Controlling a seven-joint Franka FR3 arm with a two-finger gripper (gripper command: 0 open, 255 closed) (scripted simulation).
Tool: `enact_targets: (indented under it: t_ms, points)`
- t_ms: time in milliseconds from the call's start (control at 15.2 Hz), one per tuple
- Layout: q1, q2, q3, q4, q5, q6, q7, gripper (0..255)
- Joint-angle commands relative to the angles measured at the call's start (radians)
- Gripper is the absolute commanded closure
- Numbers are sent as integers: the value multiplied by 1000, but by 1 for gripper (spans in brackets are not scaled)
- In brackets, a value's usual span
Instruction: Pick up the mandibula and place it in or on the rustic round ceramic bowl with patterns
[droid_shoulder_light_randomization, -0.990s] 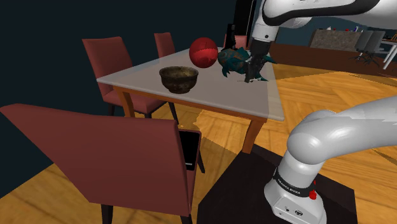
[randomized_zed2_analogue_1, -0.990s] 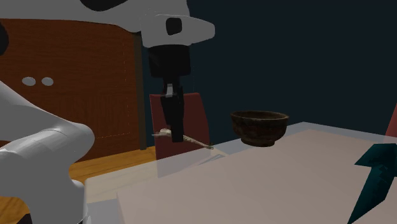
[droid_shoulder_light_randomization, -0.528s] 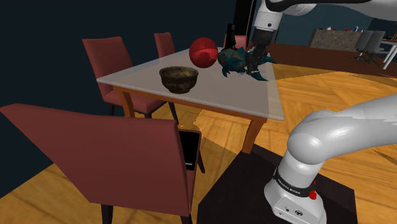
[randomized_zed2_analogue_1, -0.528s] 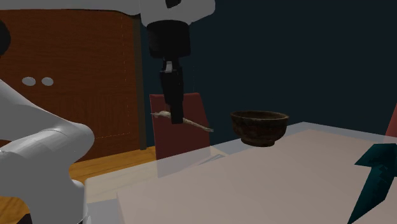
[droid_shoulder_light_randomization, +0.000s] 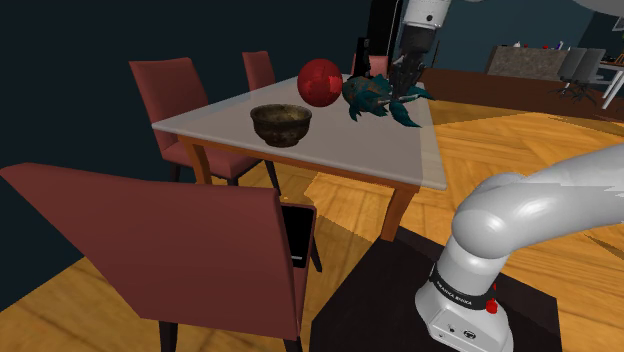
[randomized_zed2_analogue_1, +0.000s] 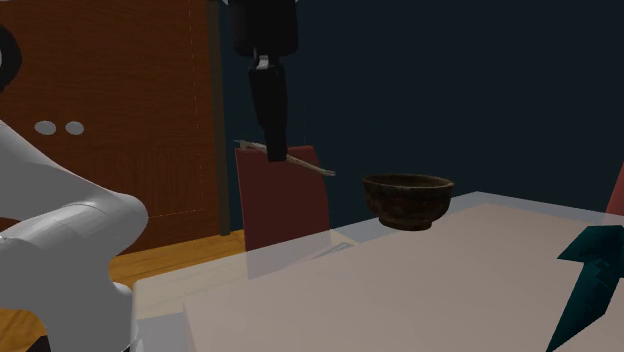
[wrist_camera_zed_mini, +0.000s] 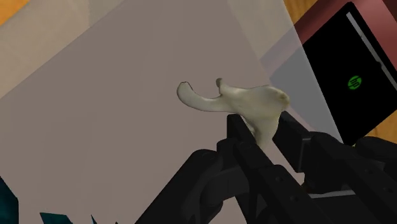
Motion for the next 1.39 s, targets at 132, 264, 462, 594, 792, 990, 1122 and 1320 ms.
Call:
enact_targets:
  t_ms: [132, 264, 462, 594, 792, 990, 1122, 1320]
  points:
    - [25, 81, 37, 54, 33, 25, 48, 255]
    - [40, 135, 60, 89, 52, 44, 78, 255]
    - [61, 220, 92, 149, 76, 68, 122, 255]
    - [74, 279, 113, 195, 90, 81, 150, 255]
    - [91, 372, 142, 274, 106, 94, 190, 255]
    - [107, 468, 168, 365, 117, 100, 230, 255]
    - [118, 535, 184, 434, 122, 99, 255, 255]
    - [133, 640, 207, 549, 125, 90, 293, 255]
